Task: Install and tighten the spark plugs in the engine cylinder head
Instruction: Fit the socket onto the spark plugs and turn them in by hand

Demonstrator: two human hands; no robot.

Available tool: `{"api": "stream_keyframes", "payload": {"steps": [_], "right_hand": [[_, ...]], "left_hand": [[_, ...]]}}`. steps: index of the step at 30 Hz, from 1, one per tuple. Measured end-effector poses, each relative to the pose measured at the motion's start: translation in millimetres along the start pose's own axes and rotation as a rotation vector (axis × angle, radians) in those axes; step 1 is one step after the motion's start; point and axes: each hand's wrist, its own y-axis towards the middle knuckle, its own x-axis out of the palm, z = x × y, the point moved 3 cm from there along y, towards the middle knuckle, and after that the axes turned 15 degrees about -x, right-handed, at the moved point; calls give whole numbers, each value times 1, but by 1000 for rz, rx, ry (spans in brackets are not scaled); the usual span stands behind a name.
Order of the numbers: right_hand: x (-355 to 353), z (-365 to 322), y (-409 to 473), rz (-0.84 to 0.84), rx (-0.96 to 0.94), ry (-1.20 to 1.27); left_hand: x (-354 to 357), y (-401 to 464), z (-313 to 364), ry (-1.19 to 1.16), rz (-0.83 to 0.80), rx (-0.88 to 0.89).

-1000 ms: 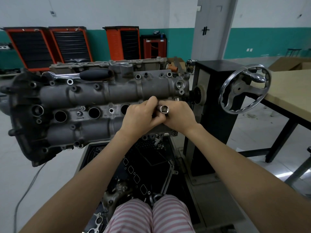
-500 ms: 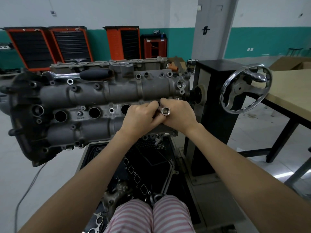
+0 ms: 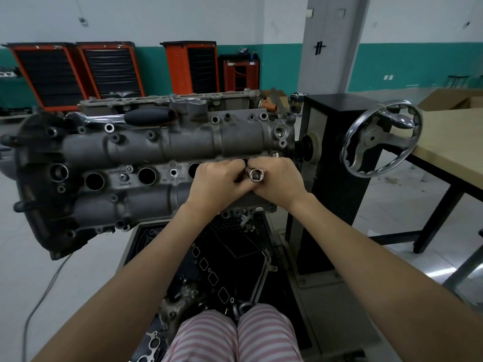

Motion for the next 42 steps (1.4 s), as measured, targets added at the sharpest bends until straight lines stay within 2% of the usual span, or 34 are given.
{"api": "stream_keyframes", "payload": {"steps": [6, 16, 25, 33, 42], "right_hand": [[1, 3, 0, -14, 13, 3], [0, 1, 0, -80, 12, -25], [-2, 0, 1, -29, 51, 24], [2, 2, 0, -116, 47, -12], [0, 2, -1, -80, 61, 56]], "left_hand": [[-1, 0, 3, 22, 10, 58], [-4, -1, 9, 6, -80, 6], [-1, 0, 3, 17, -22, 51], [-5, 0, 11, -20, -72, 1], [-1, 1, 3, 83, -10, 12]]}}
